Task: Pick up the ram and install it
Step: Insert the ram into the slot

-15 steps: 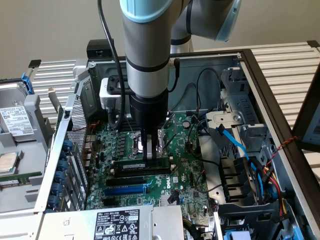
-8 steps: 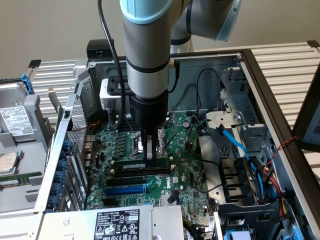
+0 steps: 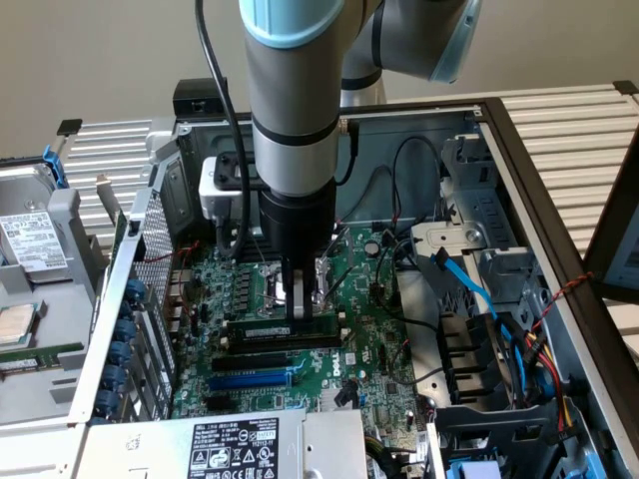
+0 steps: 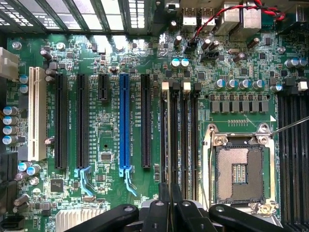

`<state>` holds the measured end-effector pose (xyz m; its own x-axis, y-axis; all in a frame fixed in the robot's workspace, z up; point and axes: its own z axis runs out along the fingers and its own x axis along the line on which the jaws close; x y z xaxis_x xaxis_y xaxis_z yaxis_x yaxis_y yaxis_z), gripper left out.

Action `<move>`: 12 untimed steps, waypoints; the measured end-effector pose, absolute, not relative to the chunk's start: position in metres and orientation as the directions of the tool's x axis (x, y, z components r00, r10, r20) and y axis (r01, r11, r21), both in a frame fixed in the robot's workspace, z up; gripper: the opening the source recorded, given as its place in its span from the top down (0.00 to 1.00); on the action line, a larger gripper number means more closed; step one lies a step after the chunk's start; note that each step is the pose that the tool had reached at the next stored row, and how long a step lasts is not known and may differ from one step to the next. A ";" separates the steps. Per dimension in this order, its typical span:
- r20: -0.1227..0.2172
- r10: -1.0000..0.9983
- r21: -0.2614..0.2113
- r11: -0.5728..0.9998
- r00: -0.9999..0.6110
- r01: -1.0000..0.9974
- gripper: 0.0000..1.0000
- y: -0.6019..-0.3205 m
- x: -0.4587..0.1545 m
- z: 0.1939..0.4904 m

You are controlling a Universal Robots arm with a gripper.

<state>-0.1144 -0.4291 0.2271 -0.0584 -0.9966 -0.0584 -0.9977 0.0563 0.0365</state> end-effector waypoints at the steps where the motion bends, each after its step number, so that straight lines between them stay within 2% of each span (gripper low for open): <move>1: -0.058 -0.997 0.037 0.056 -0.058 -0.998 0.87 -0.429 -0.114 0.227; 7: -0.059 -0.997 0.037 0.056 -0.058 -0.998 0.87 -0.429 -0.114 0.227; 8: -0.058 -0.997 0.037 0.056 -0.058 -0.998 0.86 -0.429 -0.114 0.227; 9: -0.058 -0.997 0.037 0.056 -0.058 -0.998 0.79 -0.429 -0.114 0.227; 12: -0.058 -0.997 0.037 0.056 -0.058 -0.998 0.79 -0.429 -0.114 0.227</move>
<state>-0.1145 -0.4291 0.2271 -0.0585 -0.9966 -0.0584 -0.9977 0.0564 0.0365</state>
